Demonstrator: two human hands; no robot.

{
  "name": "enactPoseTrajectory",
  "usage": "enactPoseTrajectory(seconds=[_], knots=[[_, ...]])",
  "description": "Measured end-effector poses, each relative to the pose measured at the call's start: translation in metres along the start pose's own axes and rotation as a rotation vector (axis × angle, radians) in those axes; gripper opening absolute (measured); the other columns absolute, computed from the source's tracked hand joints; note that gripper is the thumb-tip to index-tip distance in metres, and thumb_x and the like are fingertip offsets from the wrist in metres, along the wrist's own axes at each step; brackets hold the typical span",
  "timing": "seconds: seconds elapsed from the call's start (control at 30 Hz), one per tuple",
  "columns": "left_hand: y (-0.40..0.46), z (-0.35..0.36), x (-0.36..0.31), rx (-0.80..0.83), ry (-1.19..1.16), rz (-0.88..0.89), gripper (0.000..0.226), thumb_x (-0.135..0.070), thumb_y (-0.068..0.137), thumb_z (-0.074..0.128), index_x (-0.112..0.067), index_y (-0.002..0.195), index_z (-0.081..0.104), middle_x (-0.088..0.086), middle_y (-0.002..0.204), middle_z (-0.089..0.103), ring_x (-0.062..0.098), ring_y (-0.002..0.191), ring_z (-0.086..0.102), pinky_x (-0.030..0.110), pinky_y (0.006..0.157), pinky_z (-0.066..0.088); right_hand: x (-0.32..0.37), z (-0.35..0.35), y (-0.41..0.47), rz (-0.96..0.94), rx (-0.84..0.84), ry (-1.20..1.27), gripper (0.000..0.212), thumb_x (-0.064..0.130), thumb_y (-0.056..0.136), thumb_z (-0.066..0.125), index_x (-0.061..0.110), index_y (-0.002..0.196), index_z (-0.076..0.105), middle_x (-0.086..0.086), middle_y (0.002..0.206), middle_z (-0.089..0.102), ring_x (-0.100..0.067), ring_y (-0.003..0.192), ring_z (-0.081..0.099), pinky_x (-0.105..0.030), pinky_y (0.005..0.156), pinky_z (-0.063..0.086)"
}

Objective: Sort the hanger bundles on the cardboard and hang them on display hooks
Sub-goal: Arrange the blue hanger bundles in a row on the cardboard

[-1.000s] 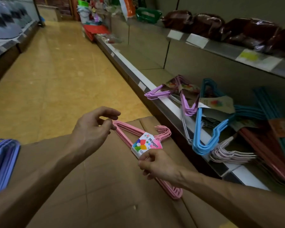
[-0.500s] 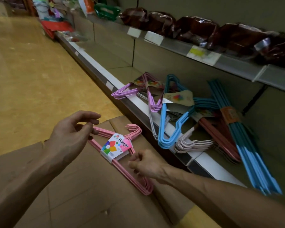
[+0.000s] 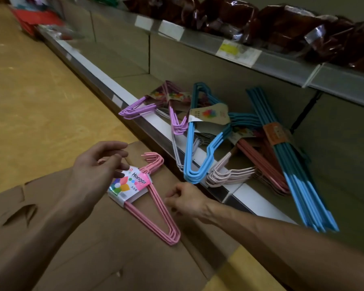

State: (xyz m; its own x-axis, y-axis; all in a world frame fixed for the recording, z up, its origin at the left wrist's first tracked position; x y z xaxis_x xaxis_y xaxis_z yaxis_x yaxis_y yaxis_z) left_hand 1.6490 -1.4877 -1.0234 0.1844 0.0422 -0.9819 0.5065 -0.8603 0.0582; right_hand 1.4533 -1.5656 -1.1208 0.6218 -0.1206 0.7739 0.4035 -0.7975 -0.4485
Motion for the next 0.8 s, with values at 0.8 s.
enactPoseTrajectory(seconds=[0.8], knots=[[-0.042, 0.178, -0.046, 0.26, -0.22, 0.071, 0.029, 0.0, 0.096, 0.05, -0.021, 0.102, 0.069, 0.004, 0.097, 0.069, 0.02, 0.077, 0.069, 0.031, 0.066, 0.057, -0.027, -0.231, -0.155, 0.004, -0.696, -0.23, 0.037, 0.063, 0.083, 0.067, 0.031, 0.096, 0.052, 0.003, 0.101, 0.066, -0.015, 0.091, 0.063, -0.034, 0.081, 0.053]])
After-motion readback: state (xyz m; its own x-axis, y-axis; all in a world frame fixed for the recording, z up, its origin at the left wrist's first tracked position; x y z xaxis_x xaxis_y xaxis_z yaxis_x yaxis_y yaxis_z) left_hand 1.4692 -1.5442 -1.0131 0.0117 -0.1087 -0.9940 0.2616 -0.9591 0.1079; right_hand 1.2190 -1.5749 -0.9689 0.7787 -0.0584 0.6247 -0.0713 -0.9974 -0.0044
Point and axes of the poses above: each hand's wrist, its own y-axis towards the middle knuckle, its own z-axis out of the palm, x = y × z, the point moved 6 cm from there along y, towards the middle knuckle
